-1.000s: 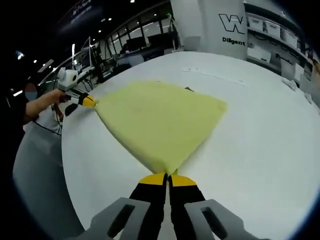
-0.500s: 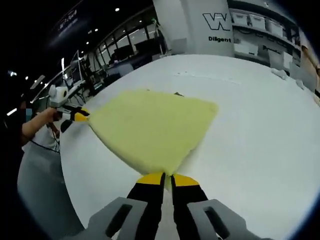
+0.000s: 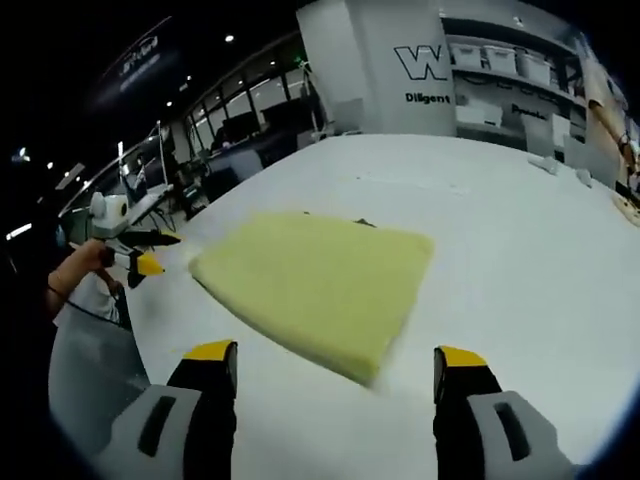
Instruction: Fold the garment on the visible template until the final outline fits inside the template.
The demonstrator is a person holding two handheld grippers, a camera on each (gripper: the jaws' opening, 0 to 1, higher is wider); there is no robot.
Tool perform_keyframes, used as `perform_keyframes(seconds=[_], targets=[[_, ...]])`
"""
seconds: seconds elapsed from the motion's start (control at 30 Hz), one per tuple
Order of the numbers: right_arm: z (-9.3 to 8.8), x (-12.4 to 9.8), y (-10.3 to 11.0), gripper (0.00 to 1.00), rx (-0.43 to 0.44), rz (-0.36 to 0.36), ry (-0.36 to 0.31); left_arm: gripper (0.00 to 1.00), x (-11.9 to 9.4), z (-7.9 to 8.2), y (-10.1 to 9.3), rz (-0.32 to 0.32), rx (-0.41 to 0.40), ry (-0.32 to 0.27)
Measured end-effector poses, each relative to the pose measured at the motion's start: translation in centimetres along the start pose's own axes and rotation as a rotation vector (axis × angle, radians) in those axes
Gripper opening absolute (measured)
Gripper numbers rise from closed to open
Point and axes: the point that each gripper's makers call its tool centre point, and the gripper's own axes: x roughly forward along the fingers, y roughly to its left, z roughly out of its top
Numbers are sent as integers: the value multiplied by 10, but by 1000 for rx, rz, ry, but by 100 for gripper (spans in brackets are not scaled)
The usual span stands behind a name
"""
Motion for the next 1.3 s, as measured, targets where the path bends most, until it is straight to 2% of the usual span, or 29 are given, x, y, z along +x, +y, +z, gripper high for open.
perform_keyframes(seconds=[0.1,0.2,0.5,0.7,0.9,1.3], targets=[[1,-10,14,94,-19,-5,-10,94,-9,-1,-9,4,-8,-6],[2,-17,25,99,-32,-10,-13,99,-16,-1,-16,5,6,-2],[-7,-36,39,99,-24,-35,-16,99,-39,1,-28,20,16,-25],[-19,-46,48,99,-3,-43,-18,99,-50,-9,-30,66,54,-7],[-25,-52,56,99,5,-45,-21,99,-54,-11,-35,54,29,-14],[-29,-56,57,99,11,-56,-28,99,-57,-15,-38,53,31,-7]])
